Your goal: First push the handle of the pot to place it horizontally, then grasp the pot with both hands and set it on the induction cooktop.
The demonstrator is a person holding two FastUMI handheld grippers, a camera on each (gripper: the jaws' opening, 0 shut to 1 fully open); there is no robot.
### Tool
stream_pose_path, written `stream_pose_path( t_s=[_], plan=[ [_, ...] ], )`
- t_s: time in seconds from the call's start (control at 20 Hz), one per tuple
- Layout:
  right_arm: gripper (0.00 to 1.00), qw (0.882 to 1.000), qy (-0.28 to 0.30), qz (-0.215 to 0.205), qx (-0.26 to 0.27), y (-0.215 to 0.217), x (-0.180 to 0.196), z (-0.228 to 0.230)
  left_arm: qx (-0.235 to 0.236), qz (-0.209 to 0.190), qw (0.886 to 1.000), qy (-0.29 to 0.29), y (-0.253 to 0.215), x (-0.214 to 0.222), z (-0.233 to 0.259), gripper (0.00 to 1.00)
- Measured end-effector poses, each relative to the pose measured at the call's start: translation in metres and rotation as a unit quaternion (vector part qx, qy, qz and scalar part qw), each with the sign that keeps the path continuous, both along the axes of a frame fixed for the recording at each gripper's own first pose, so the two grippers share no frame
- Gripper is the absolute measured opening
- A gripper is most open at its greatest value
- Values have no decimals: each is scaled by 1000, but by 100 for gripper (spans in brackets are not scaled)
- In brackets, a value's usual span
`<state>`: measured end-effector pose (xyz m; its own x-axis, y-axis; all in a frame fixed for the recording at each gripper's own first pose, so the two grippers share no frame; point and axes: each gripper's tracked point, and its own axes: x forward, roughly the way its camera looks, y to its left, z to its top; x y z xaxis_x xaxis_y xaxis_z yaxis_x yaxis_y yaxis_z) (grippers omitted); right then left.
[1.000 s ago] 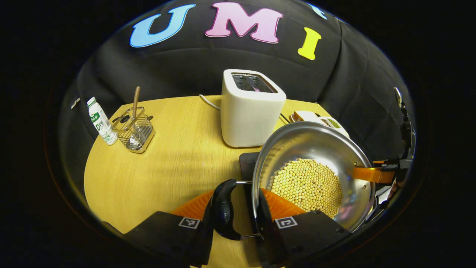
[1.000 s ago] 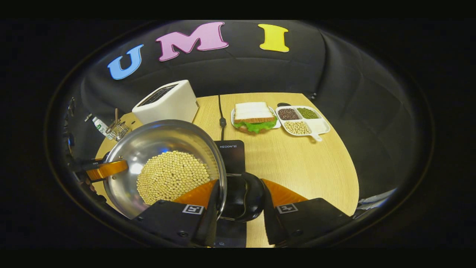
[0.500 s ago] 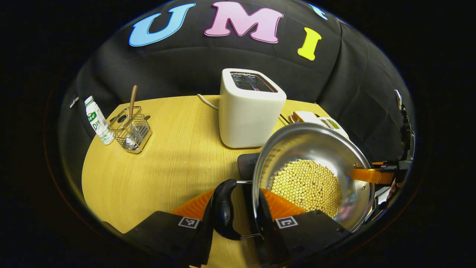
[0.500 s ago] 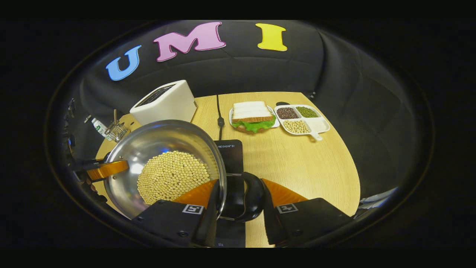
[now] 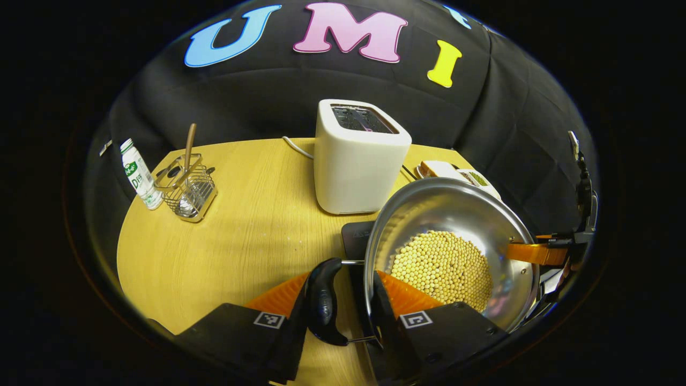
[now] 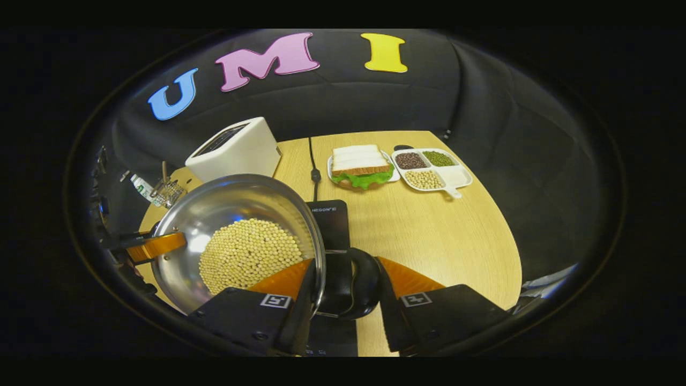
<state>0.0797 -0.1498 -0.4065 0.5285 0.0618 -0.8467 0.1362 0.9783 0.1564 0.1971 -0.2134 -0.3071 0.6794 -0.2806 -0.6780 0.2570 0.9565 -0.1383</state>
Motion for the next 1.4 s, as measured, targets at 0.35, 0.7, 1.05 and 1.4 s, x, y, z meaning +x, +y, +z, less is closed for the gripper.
stream_pose_path(
  t_s=[0.35, 0.7, 1.05, 1.4],
  plan=[
    [99, 999, -31, -27, 2, -4, 4, 23, -16, 29, 999, -35, 15, -9, 27, 95],
    [99, 993, -114, -30, -27, -6, -2, 85, -37, 30, 993, -104, 34, -42, 92, 95],
    [99, 975, -217, -23, -48, 12, -9, 181, -37, 46, 980, -189, 87, -72, 175, 95],
    [98, 949, -309, -50, -43, 26, -24, 269, -49, 94, 961, -256, 149, -113, 239, 95]
  ],
)
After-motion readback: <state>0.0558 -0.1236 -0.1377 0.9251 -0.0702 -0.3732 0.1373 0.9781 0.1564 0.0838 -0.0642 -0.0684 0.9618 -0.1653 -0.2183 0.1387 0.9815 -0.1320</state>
